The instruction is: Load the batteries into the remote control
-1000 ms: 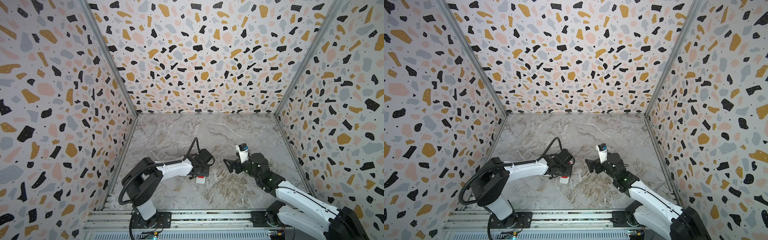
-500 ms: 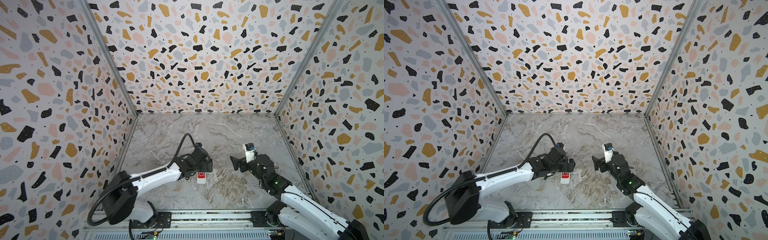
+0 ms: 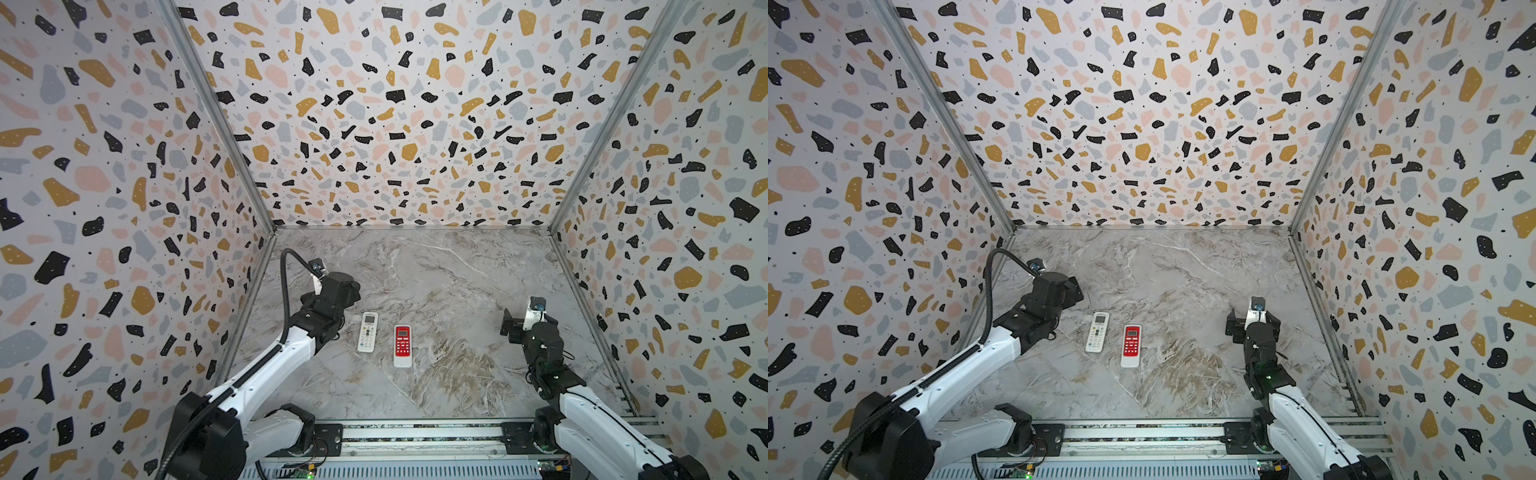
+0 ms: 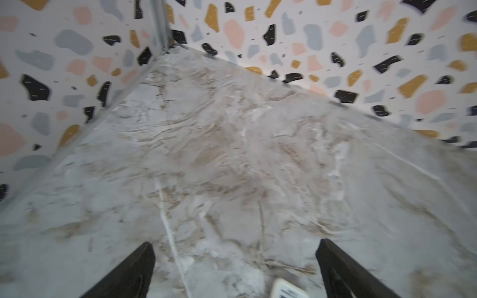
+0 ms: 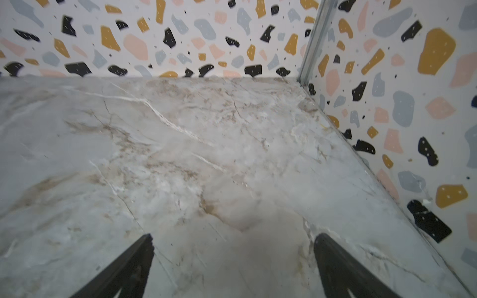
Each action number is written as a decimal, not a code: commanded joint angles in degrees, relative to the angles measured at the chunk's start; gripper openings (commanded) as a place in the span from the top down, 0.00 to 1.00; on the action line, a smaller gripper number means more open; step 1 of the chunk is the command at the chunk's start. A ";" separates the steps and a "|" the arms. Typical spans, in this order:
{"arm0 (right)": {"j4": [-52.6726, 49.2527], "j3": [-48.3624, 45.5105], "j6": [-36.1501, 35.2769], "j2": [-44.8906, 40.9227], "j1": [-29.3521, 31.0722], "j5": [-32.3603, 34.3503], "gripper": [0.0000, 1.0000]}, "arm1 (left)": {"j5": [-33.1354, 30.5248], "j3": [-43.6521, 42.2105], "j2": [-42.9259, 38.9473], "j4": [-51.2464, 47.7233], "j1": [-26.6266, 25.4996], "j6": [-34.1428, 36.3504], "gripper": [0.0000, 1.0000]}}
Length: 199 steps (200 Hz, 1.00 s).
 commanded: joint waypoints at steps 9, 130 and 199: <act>12.59 -0.99 -4.61 2.95 -3.73 -2.47 0.01 | -20.05 -5.31 -3.21 8.54 0.01 6.39 0.01; 38.40 1.86 -9.04 26.11 -8.63 -17.35 0.01 | -14.37 -29.02 6.58 66.90 6.28 33.94 0.01; 53.91 0.60 -6.36 38.47 -12.02 -19.86 0.01 | -4.61 -40.90 15.92 98.74 12.63 33.10 0.01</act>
